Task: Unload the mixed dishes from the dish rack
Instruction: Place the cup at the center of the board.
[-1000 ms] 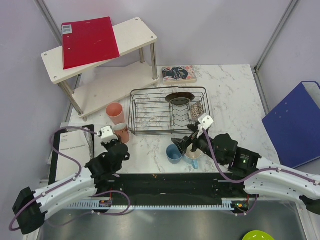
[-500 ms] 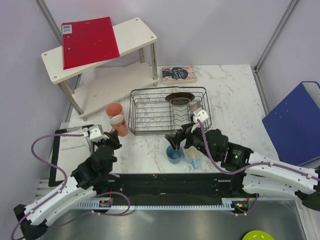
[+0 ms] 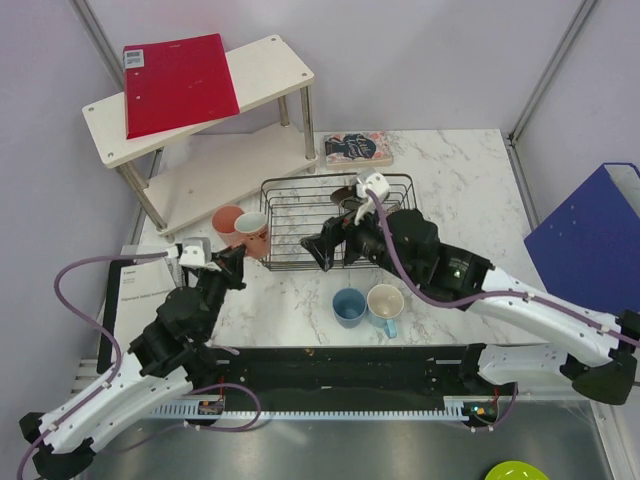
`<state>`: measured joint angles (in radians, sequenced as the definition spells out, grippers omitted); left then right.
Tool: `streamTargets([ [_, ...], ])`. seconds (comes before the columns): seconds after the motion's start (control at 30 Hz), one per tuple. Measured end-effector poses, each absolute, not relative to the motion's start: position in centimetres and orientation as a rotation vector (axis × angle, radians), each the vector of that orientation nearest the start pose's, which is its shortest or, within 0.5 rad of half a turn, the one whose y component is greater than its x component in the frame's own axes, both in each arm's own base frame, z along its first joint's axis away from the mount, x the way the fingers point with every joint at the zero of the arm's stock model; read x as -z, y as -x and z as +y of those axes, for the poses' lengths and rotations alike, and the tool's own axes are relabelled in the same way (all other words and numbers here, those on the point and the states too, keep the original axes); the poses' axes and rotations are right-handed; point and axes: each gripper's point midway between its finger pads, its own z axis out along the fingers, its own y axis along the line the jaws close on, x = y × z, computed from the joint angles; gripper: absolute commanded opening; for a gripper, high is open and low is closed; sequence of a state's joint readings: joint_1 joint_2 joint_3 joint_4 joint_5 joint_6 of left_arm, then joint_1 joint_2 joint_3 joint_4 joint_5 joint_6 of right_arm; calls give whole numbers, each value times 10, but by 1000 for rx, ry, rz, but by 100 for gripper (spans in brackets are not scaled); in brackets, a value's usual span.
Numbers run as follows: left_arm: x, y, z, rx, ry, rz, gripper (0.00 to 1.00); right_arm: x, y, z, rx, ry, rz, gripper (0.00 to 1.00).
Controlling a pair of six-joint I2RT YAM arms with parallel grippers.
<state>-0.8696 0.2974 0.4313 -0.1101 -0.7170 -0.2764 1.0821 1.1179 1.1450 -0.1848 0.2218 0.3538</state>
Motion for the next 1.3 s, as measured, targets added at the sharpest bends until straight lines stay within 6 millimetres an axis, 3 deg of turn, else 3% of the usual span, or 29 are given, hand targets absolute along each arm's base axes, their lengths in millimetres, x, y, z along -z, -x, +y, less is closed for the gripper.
streamTargets([
  [0.07, -249, -220, -117, 400, -15, 1554, 2, -347, -216, 338, -809, 493, 1790, 74],
  [0.13, -247, -217, -136, 453, -125, 1532, 2, -361, -230, 350, -778, 491, 1820, 59],
  [0.2, -240, -215, -146, 477, -195, 1512, 2, -365, -242, 355, -757, 484, 1850, 43],
  [0.23, -237, -213, -150, 489, -228, 1494, 2, -361, -248, 354, -741, 476, 1883, 41],
  [0.37, -234, -208, -154, 479, -325, 1421, 2, -344, -263, 341, -667, 458, 2017, 40],
  [0.57, -262, -205, -153, 432, -391, 1279, 2, -323, -269, 324, -584, 483, 2182, 41],
  [0.8, -269, -207, -155, 406, -420, 1239, 2, -307, -254, 329, -609, 569, 2282, 47],
  [1.3, -268, -207, -161, 413, -441, 1239, 2, -312, -248, 352, -743, 612, 2273, 47],
])
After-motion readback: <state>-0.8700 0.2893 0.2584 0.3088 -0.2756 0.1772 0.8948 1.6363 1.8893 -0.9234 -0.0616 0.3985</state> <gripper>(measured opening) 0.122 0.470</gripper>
